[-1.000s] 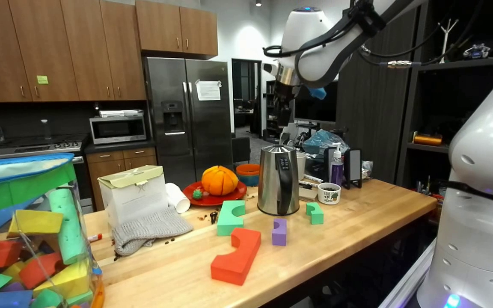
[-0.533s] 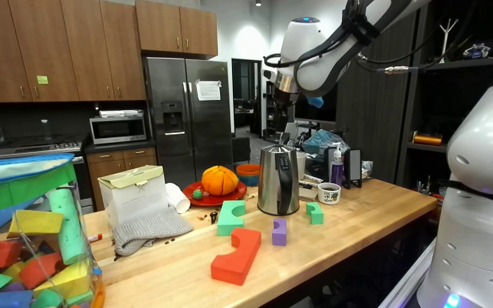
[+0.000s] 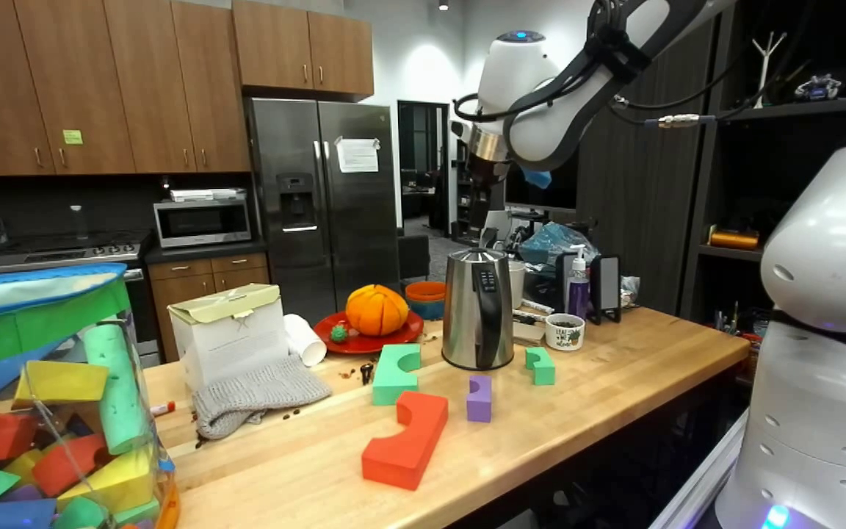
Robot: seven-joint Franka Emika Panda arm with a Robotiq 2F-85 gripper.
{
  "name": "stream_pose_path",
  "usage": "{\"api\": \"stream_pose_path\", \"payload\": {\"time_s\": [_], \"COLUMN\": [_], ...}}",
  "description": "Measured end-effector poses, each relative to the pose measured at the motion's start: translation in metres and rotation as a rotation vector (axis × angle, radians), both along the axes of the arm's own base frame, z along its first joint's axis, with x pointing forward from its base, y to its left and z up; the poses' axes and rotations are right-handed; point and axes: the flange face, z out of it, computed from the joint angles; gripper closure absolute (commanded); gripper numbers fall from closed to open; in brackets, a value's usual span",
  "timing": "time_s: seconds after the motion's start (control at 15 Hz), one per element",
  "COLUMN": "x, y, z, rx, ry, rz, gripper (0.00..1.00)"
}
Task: Open the lid of the kettle by pressing on the button at the center, push the kettle slightly forward and then close the lid
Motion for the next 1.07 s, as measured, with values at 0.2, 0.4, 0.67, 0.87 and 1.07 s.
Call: {"api": "stream_pose_path", "payload": {"time_s": [0.2, 0.4, 0.67, 0.87, 1.07], "x": [0.000, 0.000, 0.004, 0.011, 0.017], "y": [0.004, 0.004, 0.007, 0.004, -0.002], "z": [0.001, 0.001, -0.010, -0.022, -0.026], "rx": [0.002, 0.003, -0.008, -0.018, -0.032], "ry": [-0.006, -0.005, 0.028, 0.066, 0.082], "rz": [-0.007, -0.006, 0.023, 0.052, 0.073], "gripper": [0.00, 0.00, 0.00, 0.00, 0.00]}}
